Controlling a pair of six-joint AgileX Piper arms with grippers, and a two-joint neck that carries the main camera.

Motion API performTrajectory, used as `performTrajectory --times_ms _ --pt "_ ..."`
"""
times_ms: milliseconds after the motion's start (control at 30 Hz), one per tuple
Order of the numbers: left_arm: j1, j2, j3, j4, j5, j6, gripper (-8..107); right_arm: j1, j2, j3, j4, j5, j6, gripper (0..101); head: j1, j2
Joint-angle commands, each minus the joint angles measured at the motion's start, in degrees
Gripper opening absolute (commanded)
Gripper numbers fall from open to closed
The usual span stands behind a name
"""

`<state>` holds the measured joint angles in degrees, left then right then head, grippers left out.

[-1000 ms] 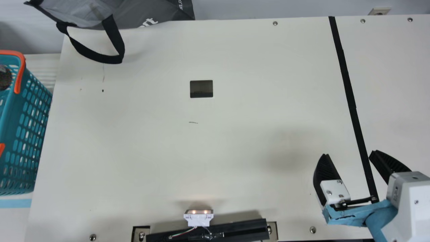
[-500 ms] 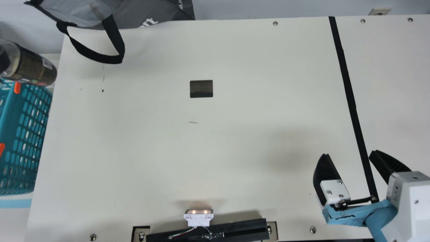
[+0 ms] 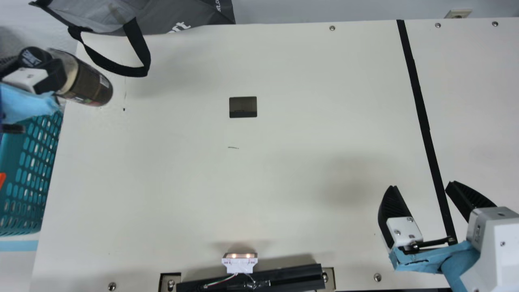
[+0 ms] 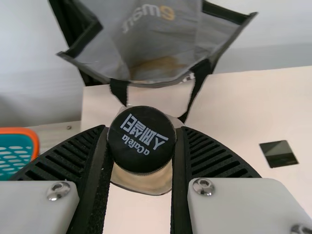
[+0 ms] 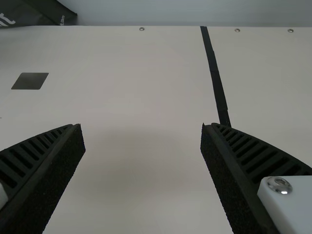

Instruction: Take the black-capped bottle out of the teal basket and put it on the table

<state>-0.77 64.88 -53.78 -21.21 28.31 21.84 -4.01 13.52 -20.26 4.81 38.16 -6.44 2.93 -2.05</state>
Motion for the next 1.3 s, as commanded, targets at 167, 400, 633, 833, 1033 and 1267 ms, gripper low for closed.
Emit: performTrajectory --times_ms 167,400,633,833,1033,1267 --pt "-7.82 -0.04 0.59 6.75 -0.64 -8.64 0 0.0 0.0 0.0 0.0 0.06 0.0 91 -0.21 0.47" --pt "-14.92 -0.12 1.76 13.27 -1.6 -16.19 0 0.0 0.0 0.0 0.0 0.0 0.0 91 -0.21 0.47" --pt "-21.74 0.67 2.36 19.8 -2.73 -24.06 0 0.0 0.0 0.0 0.0 0.0 0.0 91 -0.21 0.47" --pt "-26.91 1.98 1.88 25.24 -3.27 -30.82 0 0.0 0.0 0.0 0.0 0.0 0.0 91 -0.21 0.47" --pt "-31.54 3.36 1.26 30.43 -3.44 -37.43 0 0.0 0.0 0.0 0.0 0.0 0.0 91 -0.21 0.47" --pt "-35.95 4.61 0.78 35.25 -3.34 -43.88 0 0.0 0.0 0.0 0.0 0.0 0.0 91 -0.21 0.47"
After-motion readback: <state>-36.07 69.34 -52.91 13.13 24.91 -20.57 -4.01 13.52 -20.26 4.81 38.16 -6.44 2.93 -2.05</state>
